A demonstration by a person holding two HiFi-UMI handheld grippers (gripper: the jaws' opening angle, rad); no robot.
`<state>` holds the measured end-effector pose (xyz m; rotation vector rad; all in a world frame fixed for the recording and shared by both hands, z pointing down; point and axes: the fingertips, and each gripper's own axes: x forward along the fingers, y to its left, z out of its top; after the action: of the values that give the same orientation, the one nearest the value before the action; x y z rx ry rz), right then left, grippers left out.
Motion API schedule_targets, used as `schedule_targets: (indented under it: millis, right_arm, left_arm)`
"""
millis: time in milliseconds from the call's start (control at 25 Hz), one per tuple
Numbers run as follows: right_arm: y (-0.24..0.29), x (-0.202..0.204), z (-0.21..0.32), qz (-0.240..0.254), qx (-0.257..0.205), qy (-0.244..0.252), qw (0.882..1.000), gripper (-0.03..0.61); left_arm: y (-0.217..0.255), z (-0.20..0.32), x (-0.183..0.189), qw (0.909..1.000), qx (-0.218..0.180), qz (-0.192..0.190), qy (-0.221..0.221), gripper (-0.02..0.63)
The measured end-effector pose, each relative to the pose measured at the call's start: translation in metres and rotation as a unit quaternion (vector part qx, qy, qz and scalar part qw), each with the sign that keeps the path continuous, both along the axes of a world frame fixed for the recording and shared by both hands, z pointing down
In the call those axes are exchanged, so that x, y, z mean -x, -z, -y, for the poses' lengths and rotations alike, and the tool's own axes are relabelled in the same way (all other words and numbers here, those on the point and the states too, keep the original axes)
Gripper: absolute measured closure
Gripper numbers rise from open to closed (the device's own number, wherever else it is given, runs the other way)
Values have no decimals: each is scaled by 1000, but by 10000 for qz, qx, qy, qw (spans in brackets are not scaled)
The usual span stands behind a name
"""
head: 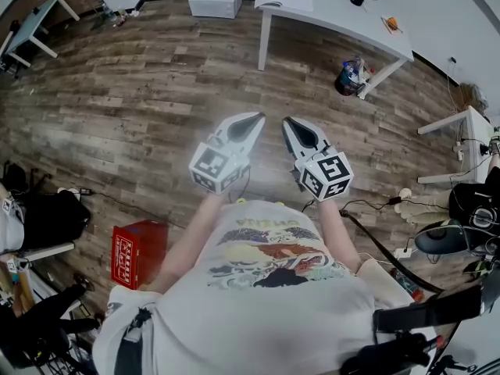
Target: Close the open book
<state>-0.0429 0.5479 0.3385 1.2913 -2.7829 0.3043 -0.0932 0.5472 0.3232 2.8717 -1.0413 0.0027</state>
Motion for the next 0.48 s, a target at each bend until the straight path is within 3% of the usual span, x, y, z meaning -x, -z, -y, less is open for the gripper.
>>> schedule_targets:
  millis: [480]
  right_arm:
    - [-15, 44, -6, -258, 62, -318, 9991, 555]
  left_arm:
    - [-12, -10, 56, 9999, 62, 139, -63, 603]
